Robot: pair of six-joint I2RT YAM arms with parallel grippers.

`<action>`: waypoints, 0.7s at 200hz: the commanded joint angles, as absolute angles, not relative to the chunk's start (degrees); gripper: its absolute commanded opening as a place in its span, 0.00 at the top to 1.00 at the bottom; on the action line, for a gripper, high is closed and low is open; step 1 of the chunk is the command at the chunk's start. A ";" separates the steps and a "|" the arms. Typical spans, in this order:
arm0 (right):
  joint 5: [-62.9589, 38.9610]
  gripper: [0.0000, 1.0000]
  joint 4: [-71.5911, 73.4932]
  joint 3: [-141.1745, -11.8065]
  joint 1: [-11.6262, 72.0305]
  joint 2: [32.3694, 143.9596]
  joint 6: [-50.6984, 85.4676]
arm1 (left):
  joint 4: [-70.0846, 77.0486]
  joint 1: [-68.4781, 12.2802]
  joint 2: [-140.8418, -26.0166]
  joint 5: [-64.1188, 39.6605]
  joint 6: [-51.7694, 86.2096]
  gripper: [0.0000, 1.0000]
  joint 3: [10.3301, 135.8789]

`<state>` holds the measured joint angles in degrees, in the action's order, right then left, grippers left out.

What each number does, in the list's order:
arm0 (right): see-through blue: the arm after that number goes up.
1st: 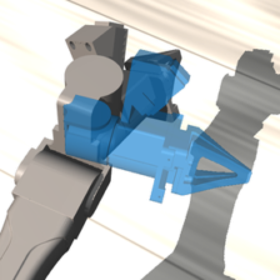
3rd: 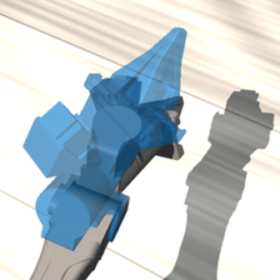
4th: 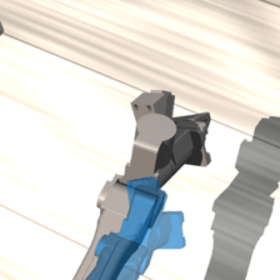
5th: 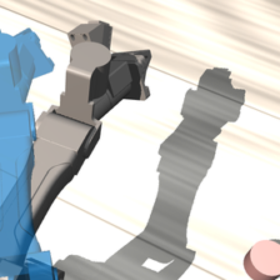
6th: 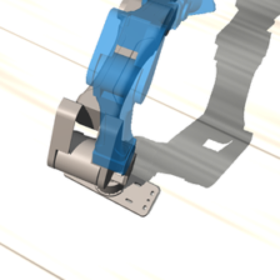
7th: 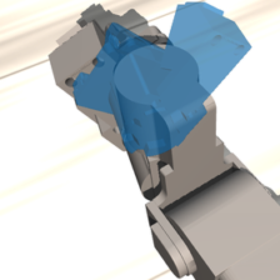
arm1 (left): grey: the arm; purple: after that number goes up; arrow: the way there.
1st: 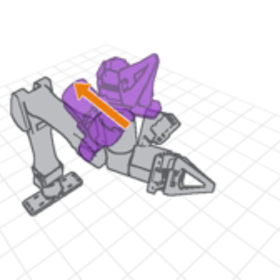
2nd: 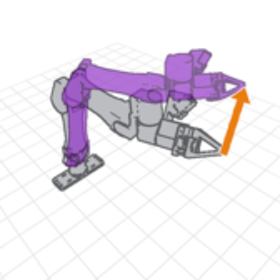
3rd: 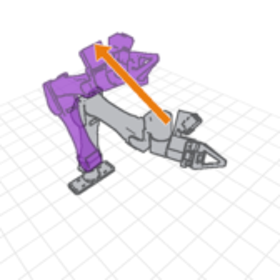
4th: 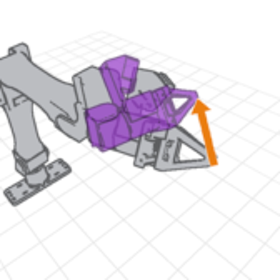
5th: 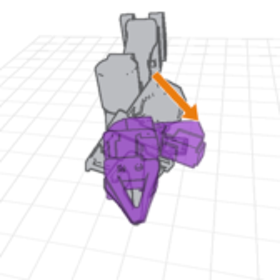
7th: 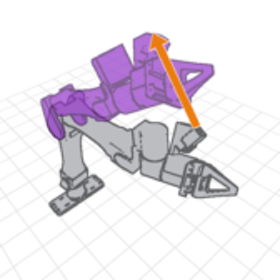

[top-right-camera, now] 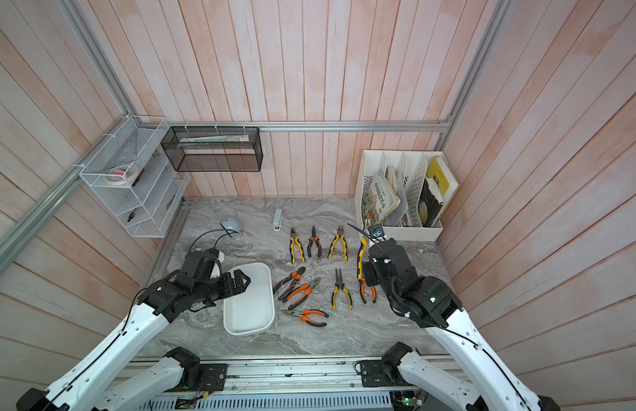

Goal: Take the pliers out of the storage box
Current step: Place the pliers at the center of the board.

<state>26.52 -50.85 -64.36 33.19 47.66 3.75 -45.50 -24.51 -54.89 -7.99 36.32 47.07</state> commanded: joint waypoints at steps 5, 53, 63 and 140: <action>17.86 1.00 -43.04 -60.24 18.00 47.70 -13.79 | -39.04 -22.39 -58.29 -14.28 31.15 0.00 46.68; 9.30 1.00 -42.22 -55.90 -0.84 53.79 -23.59 | -34.52 -19.71 -61.87 -18.42 29.97 0.00 45.66; 7.89 1.00 -41.25 -55.21 -2.82 54.85 -24.46 | -33.89 -19.48 -62.01 -18.88 29.81 0.00 45.38; 5.36 1.00 -28.42 -40.12 -6.05 61.69 -24.96 | -33.40 -18.20 -60.70 -20.37 29.00 0.00 43.71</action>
<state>6.79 -36.95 -41.98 -5.08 60.77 -24.10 -34.06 -18.72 -61.91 -19.33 30.59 44.93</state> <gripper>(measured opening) 0.156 0.998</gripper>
